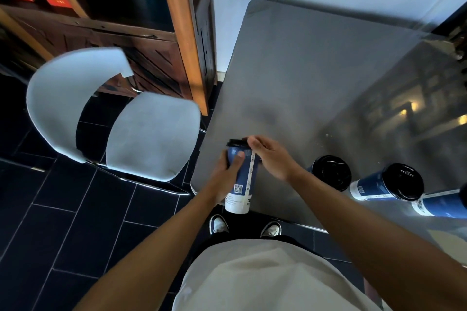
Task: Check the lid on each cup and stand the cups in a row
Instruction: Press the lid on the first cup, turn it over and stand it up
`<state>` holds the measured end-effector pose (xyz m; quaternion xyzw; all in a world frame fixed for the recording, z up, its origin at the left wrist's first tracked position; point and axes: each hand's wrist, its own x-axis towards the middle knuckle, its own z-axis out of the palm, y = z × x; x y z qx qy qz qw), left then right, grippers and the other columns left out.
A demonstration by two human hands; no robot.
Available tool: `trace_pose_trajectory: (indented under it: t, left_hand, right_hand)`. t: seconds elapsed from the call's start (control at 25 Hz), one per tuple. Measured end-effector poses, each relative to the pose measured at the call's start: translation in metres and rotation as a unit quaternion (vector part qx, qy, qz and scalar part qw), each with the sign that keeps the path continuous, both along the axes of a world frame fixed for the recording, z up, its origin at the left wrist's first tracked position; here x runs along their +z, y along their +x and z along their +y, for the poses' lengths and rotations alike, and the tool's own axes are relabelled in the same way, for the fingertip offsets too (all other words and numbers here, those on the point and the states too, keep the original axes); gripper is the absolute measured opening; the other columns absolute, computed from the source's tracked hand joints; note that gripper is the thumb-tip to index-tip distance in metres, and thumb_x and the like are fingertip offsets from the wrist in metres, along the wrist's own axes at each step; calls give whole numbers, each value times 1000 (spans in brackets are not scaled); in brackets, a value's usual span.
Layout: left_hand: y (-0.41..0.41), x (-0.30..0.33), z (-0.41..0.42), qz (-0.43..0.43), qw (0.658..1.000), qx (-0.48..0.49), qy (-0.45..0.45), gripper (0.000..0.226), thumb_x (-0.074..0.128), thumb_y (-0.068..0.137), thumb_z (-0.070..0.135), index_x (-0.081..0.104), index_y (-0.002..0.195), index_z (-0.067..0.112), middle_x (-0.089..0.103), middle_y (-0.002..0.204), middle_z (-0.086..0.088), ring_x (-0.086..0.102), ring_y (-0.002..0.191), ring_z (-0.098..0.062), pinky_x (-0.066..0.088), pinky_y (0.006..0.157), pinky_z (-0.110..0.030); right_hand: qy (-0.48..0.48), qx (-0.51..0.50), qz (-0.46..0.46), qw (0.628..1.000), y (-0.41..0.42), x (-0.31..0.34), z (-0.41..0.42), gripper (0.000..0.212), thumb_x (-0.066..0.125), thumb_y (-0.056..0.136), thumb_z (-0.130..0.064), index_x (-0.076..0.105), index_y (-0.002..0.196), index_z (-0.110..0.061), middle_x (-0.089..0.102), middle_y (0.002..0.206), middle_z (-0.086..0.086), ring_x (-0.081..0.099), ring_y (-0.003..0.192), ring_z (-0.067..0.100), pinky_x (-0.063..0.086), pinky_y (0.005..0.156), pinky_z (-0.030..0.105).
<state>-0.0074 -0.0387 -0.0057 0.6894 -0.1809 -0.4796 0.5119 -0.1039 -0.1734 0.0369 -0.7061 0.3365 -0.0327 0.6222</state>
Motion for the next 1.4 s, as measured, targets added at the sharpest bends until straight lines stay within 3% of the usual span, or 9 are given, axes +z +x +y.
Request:
trace_pose_trajectory:
  t: [0.2, 0.36, 0.48, 0.64, 0.92, 1.0, 1.12, 1.24, 1.4]
  left_hand:
    - [2, 20, 0, 152, 986, 60, 34, 63, 24, 105, 61, 71, 108, 20, 80, 88, -7, 75, 72, -18, 60, 62, -27]
    - [-2, 36, -7, 303, 944, 114, 60, 64, 29, 107, 57, 65, 115, 5, 76, 81, -15, 73, 63, -24, 59, 57, -30]
    - [-1, 47, -11, 380, 917, 106, 54, 61, 32, 106, 54, 64, 115, 3, 75, 78, -17, 71, 60, -29, 60, 53, -34]
    - [2, 55, -14, 440, 892, 99, 31, 56, 37, 104, 51, 59, 130, 6, 67, 89, -20, 64, 64, -35, 59, 53, -39]
    - [3, 50, -20, 437, 892, 100, 50, 76, 33, 102, 61, 52, 147, 3, 64, 106, -22, 63, 84, -36, 51, 83, -48]
    - [8, 44, -18, 400, 910, 92, 62, 79, 38, 97, 68, 63, 135, 2, 70, 100, -19, 67, 79, -34, 56, 77, -44]
    - [18, 39, -16, 305, 949, 74, 36, 70, 50, 91, 72, 81, 99, 10, 78, 89, -16, 75, 70, -28, 60, 62, -33]
    - [19, 45, -17, 286, 958, 31, -1, 53, 58, 91, 64, 77, 110, 17, 76, 95, -12, 74, 72, -24, 58, 63, -32]
    - [17, 48, -19, 321, 942, 95, 19, 54, 49, 94, 62, 67, 109, 13, 65, 84, -12, 63, 49, -20, 45, 41, -20]
  right_hand:
    - [72, -45, 22, 996, 5, -3, 0, 51, 28, 110, -38, 59, 118, 2, 64, 90, 14, 65, 72, 15, 53, 56, 23]
    - [86, -138, 58, 985, 12, -8, 4, 46, 32, 108, -46, 59, 88, -14, 60, 81, 11, 54, 67, 21, 46, 54, 27]
    - [125, -175, 89, 972, 13, -16, 3, 51, 34, 103, -58, 60, 88, -18, 62, 81, 11, 54, 68, 24, 40, 55, 28]
    - [176, -202, 86, 960, 16, -24, 3, 49, 41, 100, -62, 63, 89, -20, 71, 70, -1, 64, 60, 19, 51, 63, 31]
    - [172, -215, 67, 959, 20, -27, -2, 49, 43, 99, -62, 66, 92, -19, 73, 87, 7, 70, 72, 22, 58, 70, 38]
    - [159, -208, 69, 963, 21, -25, -3, 50, 44, 98, -63, 64, 90, -18, 67, 86, 16, 62, 73, 31, 51, 63, 41]
    - [132, -194, 80, 969, 20, -25, -5, 50, 46, 96, -65, 61, 84, -18, 58, 64, 13, 51, 50, 26, 35, 45, 26]
    - [149, -200, 91, 964, 19, -28, -9, 52, 45, 98, -62, 60, 81, -16, 49, 47, 7, 42, 35, 21, 32, 40, 21]
    - [245, -268, 56, 930, 23, -24, -4, 40, 49, 103, -46, 59, 83, -14, 50, 61, 9, 46, 44, 20, 38, 58, 32]
